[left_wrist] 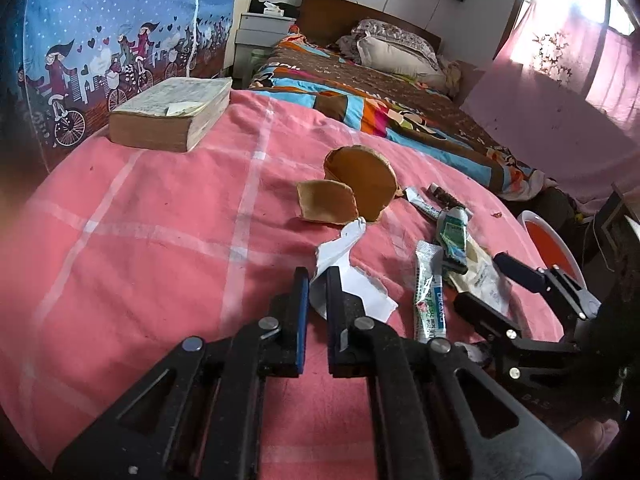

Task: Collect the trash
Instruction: 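Grasp the white paper with the left gripper while the right gripper grasps the white packet, then carry both papers over the red bucket and open both grippers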

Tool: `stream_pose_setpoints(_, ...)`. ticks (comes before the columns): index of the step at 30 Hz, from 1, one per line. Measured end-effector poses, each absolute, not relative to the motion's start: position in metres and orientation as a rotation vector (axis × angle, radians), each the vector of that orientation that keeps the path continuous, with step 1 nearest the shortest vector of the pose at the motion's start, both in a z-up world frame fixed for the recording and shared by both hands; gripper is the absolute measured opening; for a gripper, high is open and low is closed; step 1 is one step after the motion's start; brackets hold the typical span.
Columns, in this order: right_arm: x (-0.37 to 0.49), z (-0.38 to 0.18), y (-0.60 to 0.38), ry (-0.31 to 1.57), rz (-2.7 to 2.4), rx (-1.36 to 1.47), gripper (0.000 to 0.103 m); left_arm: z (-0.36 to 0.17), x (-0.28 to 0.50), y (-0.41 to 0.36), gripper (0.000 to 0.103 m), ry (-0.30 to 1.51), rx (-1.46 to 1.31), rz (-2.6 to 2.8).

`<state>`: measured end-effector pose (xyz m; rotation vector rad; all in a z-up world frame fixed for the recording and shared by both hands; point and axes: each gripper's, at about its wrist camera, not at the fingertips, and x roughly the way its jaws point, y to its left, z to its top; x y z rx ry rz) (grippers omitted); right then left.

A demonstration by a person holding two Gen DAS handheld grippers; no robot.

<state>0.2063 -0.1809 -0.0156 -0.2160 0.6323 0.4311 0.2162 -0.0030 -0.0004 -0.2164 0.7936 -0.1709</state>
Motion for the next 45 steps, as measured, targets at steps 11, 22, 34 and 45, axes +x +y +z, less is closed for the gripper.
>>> stream_pose_setpoints(11, 0.203, -0.019, -0.183, 0.645, 0.471, -0.153, 0.027, 0.009, 0.203, 0.000, 0.008, 0.708, -0.231, -0.183)
stream_pose_setpoints(22, 0.176, 0.005, -0.202, 0.442, 0.456, -0.083, 0.025, 0.032, 0.172, -0.012, 0.007, 0.530, -0.182, -0.184)
stream_pose_setpoints(34, 0.139, 0.064, -0.268, 0.082, 0.352, 0.065, 0.025, 0.089, 0.156, -0.096, 0.007, 0.236, -0.055, -0.320)
stream_pose_setpoints(45, 0.121, 0.089, -0.372, -0.042, 0.029, 0.119, 0.025, 0.112, 0.173, -0.210, 0.008, 0.157, 0.050, -0.541)
